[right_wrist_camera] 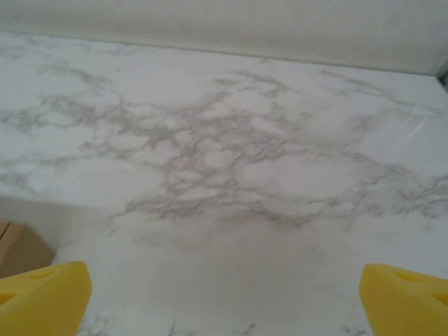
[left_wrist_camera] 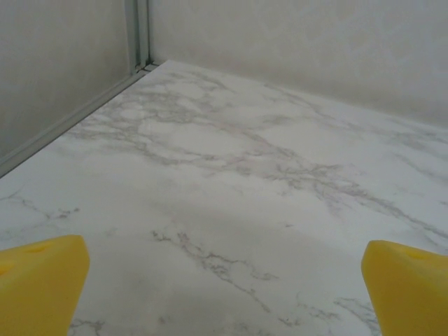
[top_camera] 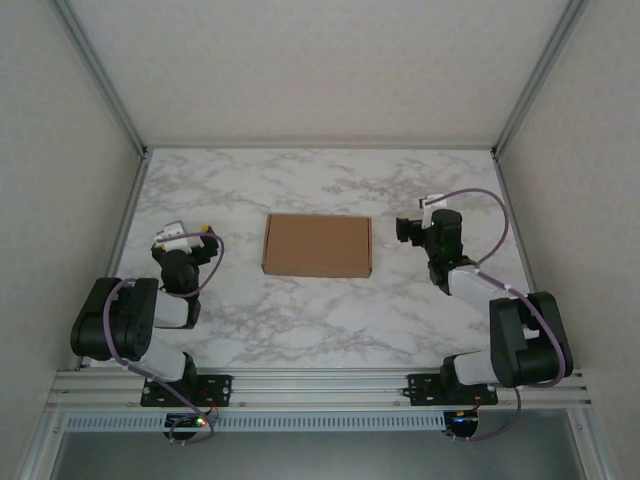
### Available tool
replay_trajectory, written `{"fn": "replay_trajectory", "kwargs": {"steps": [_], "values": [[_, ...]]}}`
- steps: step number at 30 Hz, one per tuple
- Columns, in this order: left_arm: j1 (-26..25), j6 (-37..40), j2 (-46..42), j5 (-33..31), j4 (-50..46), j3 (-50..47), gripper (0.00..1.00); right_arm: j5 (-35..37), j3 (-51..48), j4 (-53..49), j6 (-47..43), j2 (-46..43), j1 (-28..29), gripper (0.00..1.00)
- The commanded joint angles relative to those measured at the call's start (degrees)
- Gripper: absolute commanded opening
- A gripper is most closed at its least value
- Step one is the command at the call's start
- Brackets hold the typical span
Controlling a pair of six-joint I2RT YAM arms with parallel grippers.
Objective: Fold the paper box
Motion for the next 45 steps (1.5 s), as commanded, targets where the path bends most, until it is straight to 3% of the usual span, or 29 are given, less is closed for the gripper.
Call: {"fn": "replay_trajectory", "kwargs": {"steps": [1, 6, 11, 14, 45], "values": [[0.3, 1.0, 0.1, 1.9, 3.0, 0.8, 1.0, 4.8, -0.1, -0.9, 2.2, 2.6, -2.2, 0.99], [0.3, 1.0, 0.3, 1.8, 3.3, 0.8, 1.0, -7.3, -16.6, 32.2, 5.4, 9.0, -8.8, 0.99], [0.2, 1.0, 0.2, 1.8, 3.2, 0.9, 1.0, -17.0, -13.0, 24.2, 2.2, 8.5, -9.3, 0.99], [0.3, 1.0, 0.2, 1.8, 3.1, 0.9, 1.0, -13.8, -12.2, 22.6, 3.5, 8.5, -9.6, 0.99], [0.7, 0.8, 0.2, 2.7, 3.1, 0.8, 0.99, -11.6, -11.8, 22.0, 2.9, 8.5, -8.4, 0.99]]}}
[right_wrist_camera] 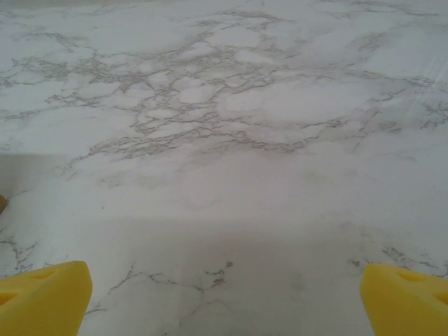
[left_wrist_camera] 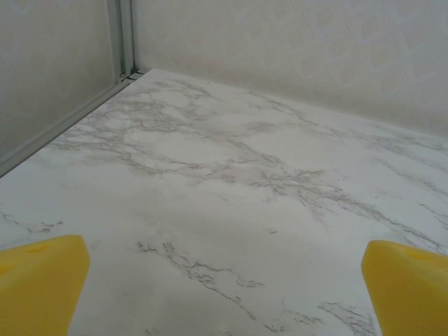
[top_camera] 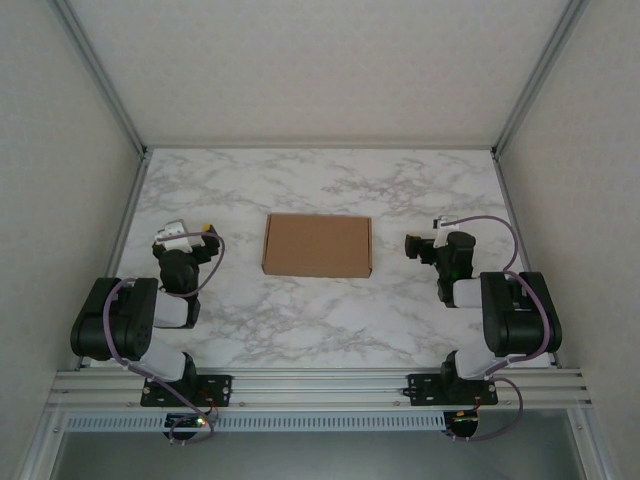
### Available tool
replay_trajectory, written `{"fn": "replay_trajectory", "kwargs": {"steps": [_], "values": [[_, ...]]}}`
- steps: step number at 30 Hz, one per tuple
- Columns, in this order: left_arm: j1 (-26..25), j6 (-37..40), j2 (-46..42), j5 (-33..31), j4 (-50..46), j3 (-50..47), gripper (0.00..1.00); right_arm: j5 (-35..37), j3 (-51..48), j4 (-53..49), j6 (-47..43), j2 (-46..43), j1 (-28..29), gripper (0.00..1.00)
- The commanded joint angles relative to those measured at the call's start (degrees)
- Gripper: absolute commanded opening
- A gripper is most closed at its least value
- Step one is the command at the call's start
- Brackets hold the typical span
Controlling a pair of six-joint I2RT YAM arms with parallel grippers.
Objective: Fold the paper box
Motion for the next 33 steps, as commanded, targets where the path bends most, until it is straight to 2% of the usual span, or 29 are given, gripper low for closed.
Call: {"fn": "replay_trajectory", "kwargs": {"steps": [1, 33], "values": [[0.3, 0.4, 0.2, 0.6, 2.3, 0.8, 1.0, 1.0, 0.8, 0.9, -0.5, -0.5, 0.4, 0.99], [0.6, 0.6, 0.3, 1.4, 2.0, 0.9, 0.99, 1.9, 0.7, 1.1, -0.6, -0.5, 0.8, 0.99]]}}
